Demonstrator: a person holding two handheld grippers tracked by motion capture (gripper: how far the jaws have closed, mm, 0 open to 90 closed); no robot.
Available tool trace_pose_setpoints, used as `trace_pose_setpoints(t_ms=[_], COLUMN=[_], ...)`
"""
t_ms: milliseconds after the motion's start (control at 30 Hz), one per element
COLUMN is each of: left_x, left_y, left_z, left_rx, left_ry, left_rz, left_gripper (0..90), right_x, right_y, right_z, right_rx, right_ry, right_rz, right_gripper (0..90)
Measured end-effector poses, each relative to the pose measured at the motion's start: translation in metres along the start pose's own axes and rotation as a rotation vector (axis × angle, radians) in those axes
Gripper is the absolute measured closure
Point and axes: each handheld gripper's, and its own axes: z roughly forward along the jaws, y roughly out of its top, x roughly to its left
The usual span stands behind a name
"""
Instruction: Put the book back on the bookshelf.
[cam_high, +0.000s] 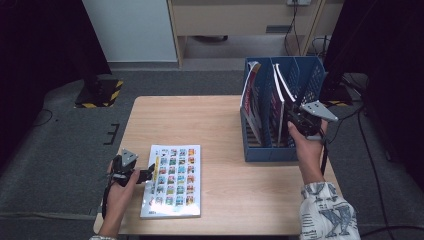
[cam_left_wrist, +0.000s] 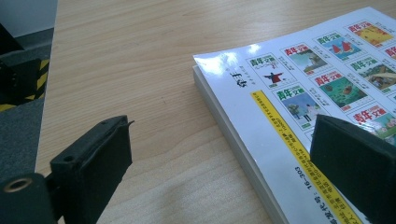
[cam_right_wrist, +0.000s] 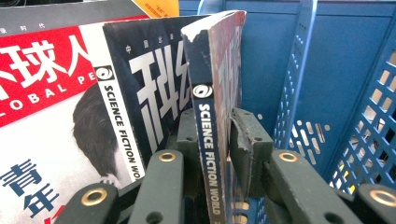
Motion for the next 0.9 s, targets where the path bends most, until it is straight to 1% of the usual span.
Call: trace_pose_setpoints(t_ms=[333, 900], left_x=[0.0, 0.0], left_y=[0.0, 0.0], left_z=[0.0, 0.0], left_rx=[-0.002, -0.004], left_ry=[0.002, 0.004], left_rz=[-0.001, -0.004], left_gripper=[5.1, 5.1], right_x=[-0.002, -0.003], right_y=[-0.001, -0.004], right_z=[-0.007, -0.015], right_rx=[-0.003, 0.004], right_ry=[0.0, -0.003], right_rz=[0.007, 0.003], right_gripper=[71.6, 59.6])
